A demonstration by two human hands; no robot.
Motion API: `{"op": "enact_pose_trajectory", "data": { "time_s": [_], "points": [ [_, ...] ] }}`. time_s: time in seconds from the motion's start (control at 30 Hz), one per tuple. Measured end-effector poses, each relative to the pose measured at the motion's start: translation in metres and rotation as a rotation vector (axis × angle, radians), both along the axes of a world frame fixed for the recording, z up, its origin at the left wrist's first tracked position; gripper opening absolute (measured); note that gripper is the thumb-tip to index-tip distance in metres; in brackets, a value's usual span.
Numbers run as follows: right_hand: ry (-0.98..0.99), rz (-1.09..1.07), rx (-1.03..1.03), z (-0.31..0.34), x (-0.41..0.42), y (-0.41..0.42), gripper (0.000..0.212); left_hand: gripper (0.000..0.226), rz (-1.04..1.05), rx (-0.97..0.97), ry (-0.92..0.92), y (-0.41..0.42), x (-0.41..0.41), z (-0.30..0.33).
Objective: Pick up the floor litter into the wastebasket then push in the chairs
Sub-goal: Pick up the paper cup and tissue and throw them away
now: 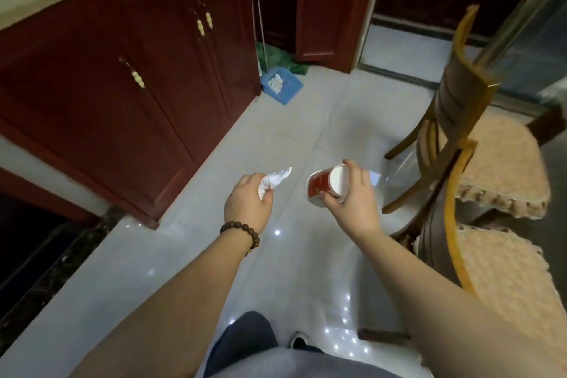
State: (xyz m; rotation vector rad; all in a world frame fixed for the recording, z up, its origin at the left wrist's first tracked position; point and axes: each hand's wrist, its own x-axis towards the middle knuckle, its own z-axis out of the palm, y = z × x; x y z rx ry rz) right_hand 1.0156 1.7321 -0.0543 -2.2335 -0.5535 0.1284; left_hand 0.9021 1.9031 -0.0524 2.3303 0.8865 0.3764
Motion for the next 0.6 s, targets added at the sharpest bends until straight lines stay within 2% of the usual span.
{"op": "enact_pose_trajectory", "data": {
  "time_s": [0.17,0.37,0.6],
  "points": [
    [0.008,-0.076,-0.026,-0.01,0.091,0.052,0.073,0.019,-0.071,-0.007,-0.022,0.061,0.104,-0.011],
    [0.026,-0.174,-0.04,-0.028,0.227,0.151,0.073,0.021,-0.175,0.004,-0.014,0.169,0.254,-0.025],
    [0.049,-0.315,-0.025,-0.009,0.377,0.244,0.073,0.02,-0.322,0.058,0.037,0.275,0.426,-0.006]
  ]
}}
